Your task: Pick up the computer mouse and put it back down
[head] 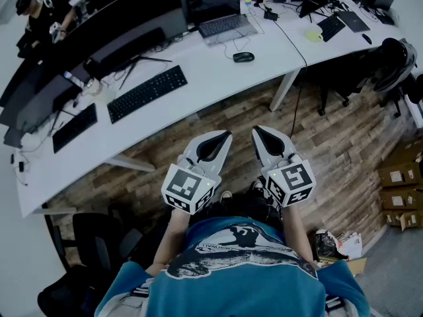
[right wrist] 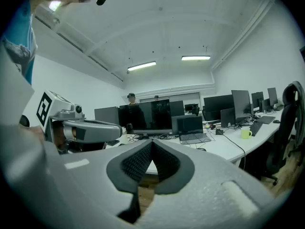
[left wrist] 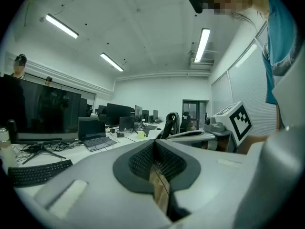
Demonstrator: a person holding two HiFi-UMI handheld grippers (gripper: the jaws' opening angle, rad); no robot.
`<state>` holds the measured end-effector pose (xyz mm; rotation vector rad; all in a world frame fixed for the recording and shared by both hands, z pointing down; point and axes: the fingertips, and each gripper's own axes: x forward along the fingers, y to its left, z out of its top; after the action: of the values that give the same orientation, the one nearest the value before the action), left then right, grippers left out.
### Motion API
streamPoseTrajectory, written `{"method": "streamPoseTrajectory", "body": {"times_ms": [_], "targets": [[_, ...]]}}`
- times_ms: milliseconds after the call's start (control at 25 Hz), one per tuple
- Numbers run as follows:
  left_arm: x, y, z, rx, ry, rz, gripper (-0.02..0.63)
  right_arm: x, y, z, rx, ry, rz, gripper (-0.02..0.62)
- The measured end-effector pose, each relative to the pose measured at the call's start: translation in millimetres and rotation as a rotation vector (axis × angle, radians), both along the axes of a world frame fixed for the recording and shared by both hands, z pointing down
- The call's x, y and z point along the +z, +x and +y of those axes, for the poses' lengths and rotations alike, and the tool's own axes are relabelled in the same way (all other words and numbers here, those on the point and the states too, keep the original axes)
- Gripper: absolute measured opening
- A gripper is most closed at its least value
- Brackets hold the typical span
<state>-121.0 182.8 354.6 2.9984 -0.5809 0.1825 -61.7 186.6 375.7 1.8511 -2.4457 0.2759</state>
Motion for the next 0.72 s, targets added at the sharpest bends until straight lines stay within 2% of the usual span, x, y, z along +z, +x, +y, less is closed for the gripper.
{"method": "streamPoseTrajectory", "body": {"times_ms": [720], "targets": [[8, -14, 5, 0.009, -0.016, -0.006, 0.018, 11, -22, 2, -0.013, -0.005, -0.063, 0.002]]}}
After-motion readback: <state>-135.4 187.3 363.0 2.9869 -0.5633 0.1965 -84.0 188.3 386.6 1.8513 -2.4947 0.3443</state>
